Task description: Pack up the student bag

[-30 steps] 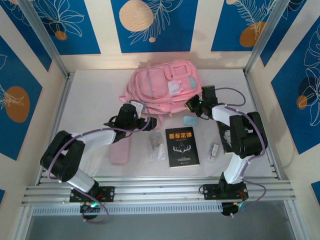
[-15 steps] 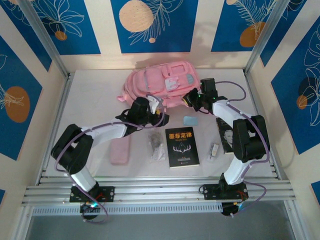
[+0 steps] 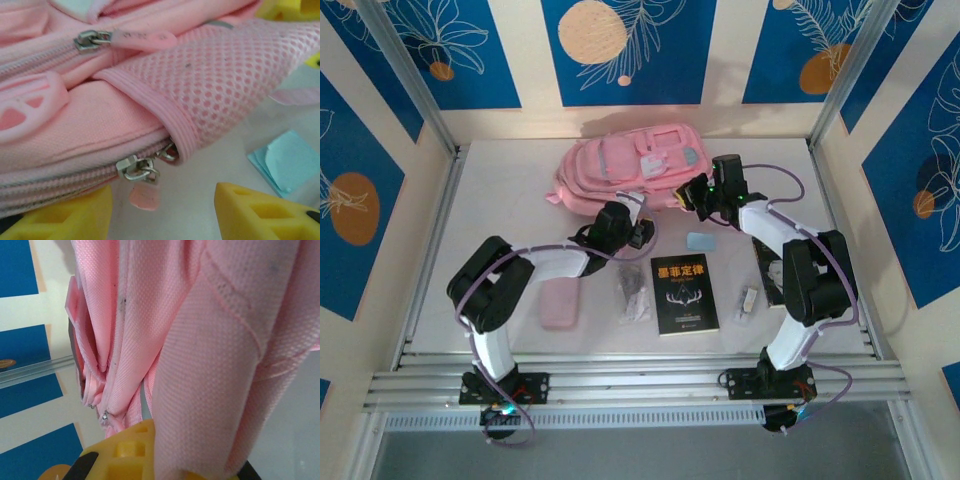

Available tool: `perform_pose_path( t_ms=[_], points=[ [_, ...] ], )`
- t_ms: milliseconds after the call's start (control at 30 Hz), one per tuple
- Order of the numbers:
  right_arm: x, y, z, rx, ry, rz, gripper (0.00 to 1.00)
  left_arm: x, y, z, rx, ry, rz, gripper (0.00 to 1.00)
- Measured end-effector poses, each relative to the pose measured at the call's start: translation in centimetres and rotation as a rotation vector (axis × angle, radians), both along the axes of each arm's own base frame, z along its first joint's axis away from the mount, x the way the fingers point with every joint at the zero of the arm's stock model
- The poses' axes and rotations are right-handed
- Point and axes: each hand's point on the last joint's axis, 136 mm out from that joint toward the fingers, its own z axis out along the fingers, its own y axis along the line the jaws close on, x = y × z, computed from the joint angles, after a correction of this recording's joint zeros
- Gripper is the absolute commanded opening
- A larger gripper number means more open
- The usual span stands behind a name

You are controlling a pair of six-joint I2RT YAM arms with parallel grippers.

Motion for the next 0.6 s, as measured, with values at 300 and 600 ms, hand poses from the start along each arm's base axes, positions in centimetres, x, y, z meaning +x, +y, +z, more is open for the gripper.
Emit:
perform_pose_path(
  t_ms=[300,600],
  points=[
    [-0.3,-0.3,-1.0,0.017,0.016,-0.016,0.0,0.4,-0.2,0.2,0.01,-0.025,-0.01,0.0],
    [-0.4,-1.4,-1.4,-0.029,-0.02,0.048,0.0,-0.7,0.4,-1.0,-0.016,0.099,-0.099,0.0]
  ],
)
